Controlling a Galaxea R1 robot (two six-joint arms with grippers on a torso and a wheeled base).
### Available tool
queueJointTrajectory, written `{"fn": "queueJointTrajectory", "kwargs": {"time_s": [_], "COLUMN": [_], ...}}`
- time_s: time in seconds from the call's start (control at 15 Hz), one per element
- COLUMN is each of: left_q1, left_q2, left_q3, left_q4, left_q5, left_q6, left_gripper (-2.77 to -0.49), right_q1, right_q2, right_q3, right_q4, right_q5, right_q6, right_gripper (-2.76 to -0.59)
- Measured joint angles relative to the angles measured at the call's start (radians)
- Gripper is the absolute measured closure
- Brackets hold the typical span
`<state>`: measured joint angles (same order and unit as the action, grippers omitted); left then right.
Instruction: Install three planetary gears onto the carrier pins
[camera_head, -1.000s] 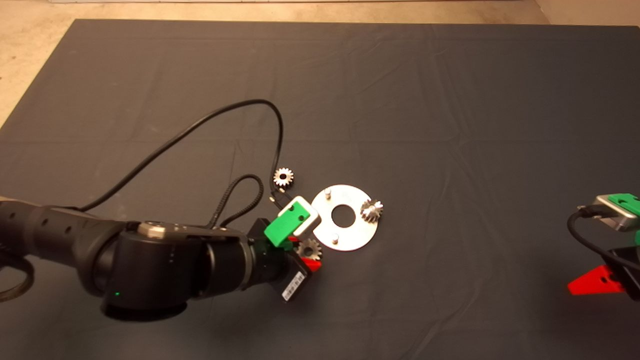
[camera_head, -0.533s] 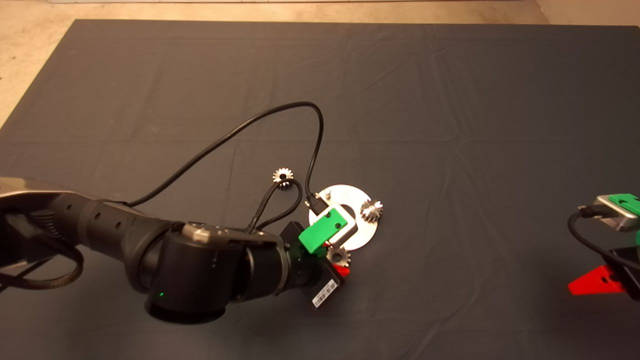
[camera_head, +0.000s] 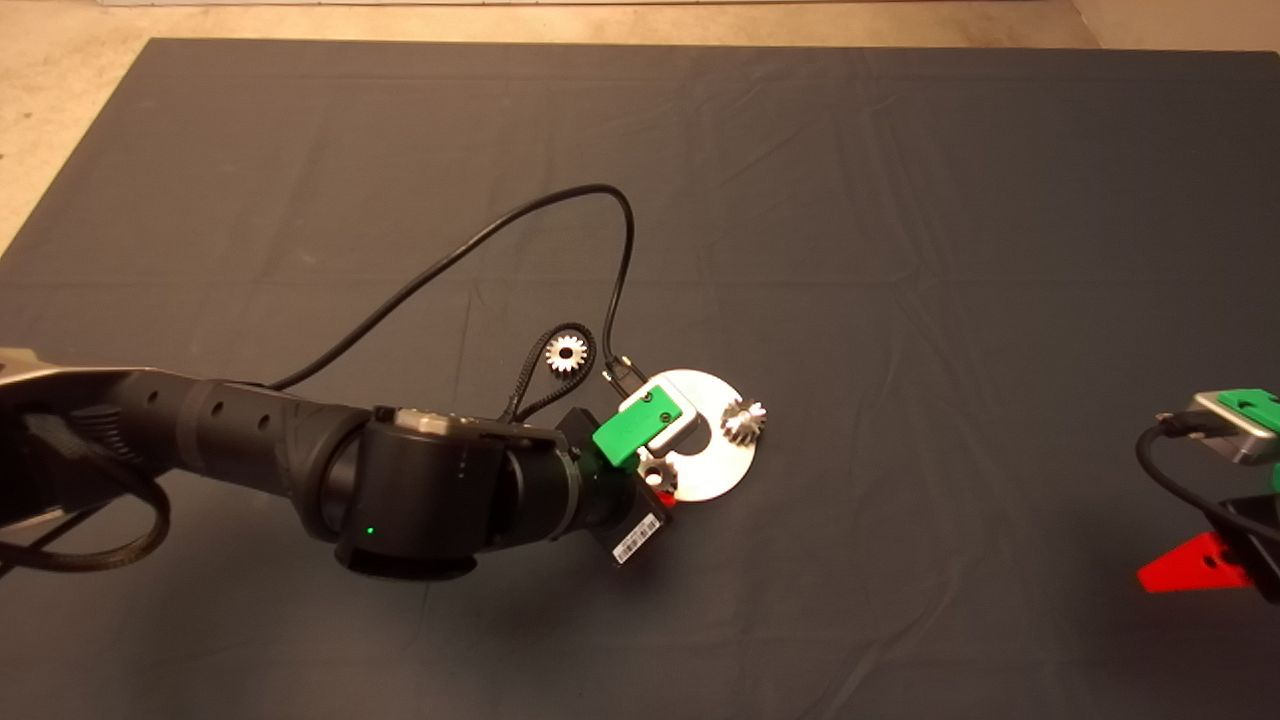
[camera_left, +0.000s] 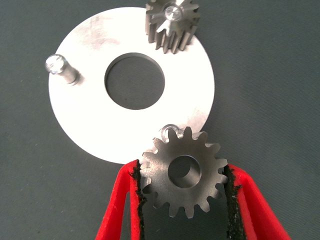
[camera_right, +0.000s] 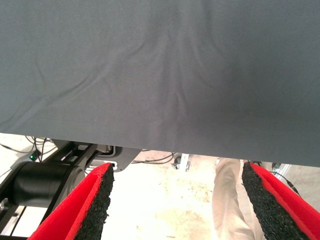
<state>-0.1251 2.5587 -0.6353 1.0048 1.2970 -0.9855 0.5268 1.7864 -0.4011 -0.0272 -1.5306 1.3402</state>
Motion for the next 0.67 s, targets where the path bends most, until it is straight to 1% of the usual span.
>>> {"fn": "queueJointTrajectory", "kwargs": {"time_s": [0.27, 0.47, 0.67], "left_q1": [0.000, 0.000, 0.000], "left_q2": [0.036, 0.046, 0.054], "left_q3": [-0.025, -0.033, -0.040], "left_q4": [0.000, 0.000, 0.000], "left_q5": [0.000, -0.002, 0.000], "left_q6": [0.001, 0.001, 0.000], "left_gripper": [-0.71, -0.71, -0.70], "right_q1": [0.000, 0.000, 0.000], "right_q2": [0.000, 0.000, -0.003], "right_q3": [0.000, 0.000, 0.000], "right_q4": [0.002, 0.002, 0.003], "right_q5": [0.000, 0.000, 0.000], "right_q6": [0.000, 0.000, 0.000], "right_gripper": [-1.89, -1.89, -1.89]}}
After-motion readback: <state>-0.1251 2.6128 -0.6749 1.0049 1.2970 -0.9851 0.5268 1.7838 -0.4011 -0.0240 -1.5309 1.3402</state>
